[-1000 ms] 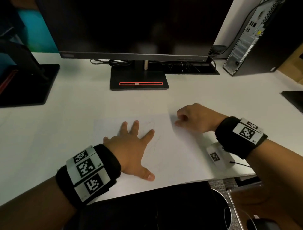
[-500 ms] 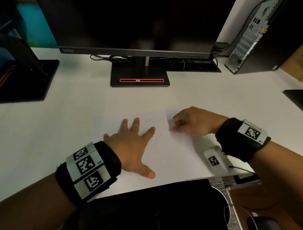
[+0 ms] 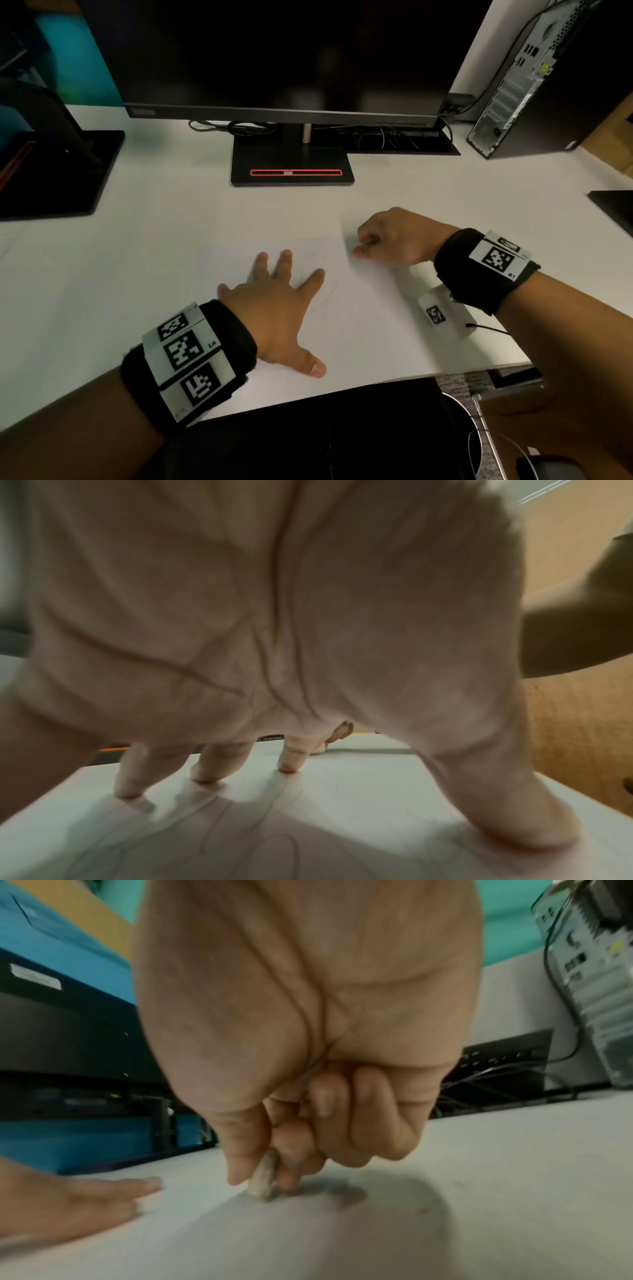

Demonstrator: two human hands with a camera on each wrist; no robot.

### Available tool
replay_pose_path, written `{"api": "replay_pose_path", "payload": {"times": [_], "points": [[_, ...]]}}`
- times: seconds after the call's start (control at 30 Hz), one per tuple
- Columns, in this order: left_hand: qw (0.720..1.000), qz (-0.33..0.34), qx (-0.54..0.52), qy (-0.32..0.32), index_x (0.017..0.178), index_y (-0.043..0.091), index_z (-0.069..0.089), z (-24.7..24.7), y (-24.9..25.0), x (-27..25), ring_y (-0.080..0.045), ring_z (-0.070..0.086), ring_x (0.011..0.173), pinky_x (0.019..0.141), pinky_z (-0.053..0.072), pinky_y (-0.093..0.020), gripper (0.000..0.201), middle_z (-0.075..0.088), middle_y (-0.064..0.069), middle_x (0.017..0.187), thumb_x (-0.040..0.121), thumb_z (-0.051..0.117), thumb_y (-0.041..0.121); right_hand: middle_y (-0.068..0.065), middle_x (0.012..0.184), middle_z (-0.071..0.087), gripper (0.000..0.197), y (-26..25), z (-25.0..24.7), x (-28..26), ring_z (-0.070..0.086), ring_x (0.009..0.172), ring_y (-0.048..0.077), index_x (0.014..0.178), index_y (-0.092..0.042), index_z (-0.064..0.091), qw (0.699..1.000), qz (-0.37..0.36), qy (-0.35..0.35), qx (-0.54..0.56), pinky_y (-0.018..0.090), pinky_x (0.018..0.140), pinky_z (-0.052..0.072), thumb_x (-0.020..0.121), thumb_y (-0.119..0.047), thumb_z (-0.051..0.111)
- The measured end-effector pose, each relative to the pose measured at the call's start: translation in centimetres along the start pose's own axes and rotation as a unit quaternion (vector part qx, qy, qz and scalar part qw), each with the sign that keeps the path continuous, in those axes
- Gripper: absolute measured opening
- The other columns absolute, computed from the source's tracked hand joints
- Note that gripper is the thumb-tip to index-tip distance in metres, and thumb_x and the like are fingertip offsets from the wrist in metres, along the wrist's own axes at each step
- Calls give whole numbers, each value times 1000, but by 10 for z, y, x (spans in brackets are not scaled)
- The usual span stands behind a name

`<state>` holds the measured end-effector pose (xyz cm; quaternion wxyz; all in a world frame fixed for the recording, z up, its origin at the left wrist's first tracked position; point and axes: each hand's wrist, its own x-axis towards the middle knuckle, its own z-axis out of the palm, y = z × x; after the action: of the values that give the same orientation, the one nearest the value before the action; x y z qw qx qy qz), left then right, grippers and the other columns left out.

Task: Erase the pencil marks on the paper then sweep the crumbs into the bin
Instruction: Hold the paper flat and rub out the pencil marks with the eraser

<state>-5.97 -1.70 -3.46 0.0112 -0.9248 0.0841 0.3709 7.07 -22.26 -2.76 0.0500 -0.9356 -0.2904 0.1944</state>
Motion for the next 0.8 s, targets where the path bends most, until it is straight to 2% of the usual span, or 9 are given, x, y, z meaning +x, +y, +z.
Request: {"api": "replay_pose_path", "payload": {"times": [0.1,0.23,0.33,0.4,0.5,0.53,0.63,0.67,0.8], "points": [[1000,0,-3,-1,150,45,-29,-1,0,-1,-38,-28,149,111,19,-76,136,-39,-3,160,63,67,87,-5,68,45,44,-5,4,0,42,65,14,66,-16,42,1000,-11,-21,13,28,60,33,99,-43,54],[1000,-1,-4,-5,149,45,-31,0,0,-1,-38,-29,148,111,18,-77,136,-40,-4,159,63,66,86,-5,70,48,41,3,-5,-2,46,69,18,66,-15,45,999,38,21,-1,29,58,34,98,-39,55],[1000,1,-4,-4,149,46,-30,0,0,0,-38,-30,148,111,18,-76,135,-40,-3,159,64,66,86,-4,69,49,42,-8,7,-15,45,66,15,67,-17,45,999,-30,-34,12,31,63,38,98,-43,54],[1000,0,-7,-4,149,46,-30,0,0,0,-38,-30,148,111,19,-76,136,-40,-3,159,63,67,86,0,71,50,43,-7,14,-22,45,67,16,68,-16,44,998,-39,-49,17,34,65,40,99,-45,53],[1000,0,-2,-5,149,46,-30,0,-1,0,-38,-29,148,111,20,-77,136,-40,-4,159,62,66,87,-1,71,52,42,5,8,-27,48,68,20,66,-17,44,1000,18,7,18,33,63,39,98,-43,53],[1000,0,-1,-4,149,46,-30,0,-1,0,-38,-29,148,111,21,-76,136,-40,-4,159,62,66,88,-2,70,52,42,6,10,-29,48,68,20,66,-18,44,1000,15,12,18,33,63,40,97,-43,54],[1000,-1,2,-4,149,45,-31,1,0,0,-38,-30,148,111,21,-76,136,-40,-3,159,62,66,87,-5,65,48,43,-4,24,-41,45,63,15,67,-17,44,997,-59,-43,36,35,65,42,97,-45,55],[1000,-1,1,-4,149,45,-31,0,0,0,-38,-30,148,111,20,-76,136,-40,-3,159,63,66,87,-5,64,47,43,-5,26,-44,43,61,13,67,-17,44,995,-64,-53,45,34,65,42,98,-46,54],[1000,-4,1,-7,149,44,-31,0,1,0,-38,-30,148,111,21,-77,136,-41,-4,159,63,65,87,-4,63,46,43,5,19,-47,42,61,15,66,-15,42,999,-17,-2,32,31,61,36,98,-42,54]]}}
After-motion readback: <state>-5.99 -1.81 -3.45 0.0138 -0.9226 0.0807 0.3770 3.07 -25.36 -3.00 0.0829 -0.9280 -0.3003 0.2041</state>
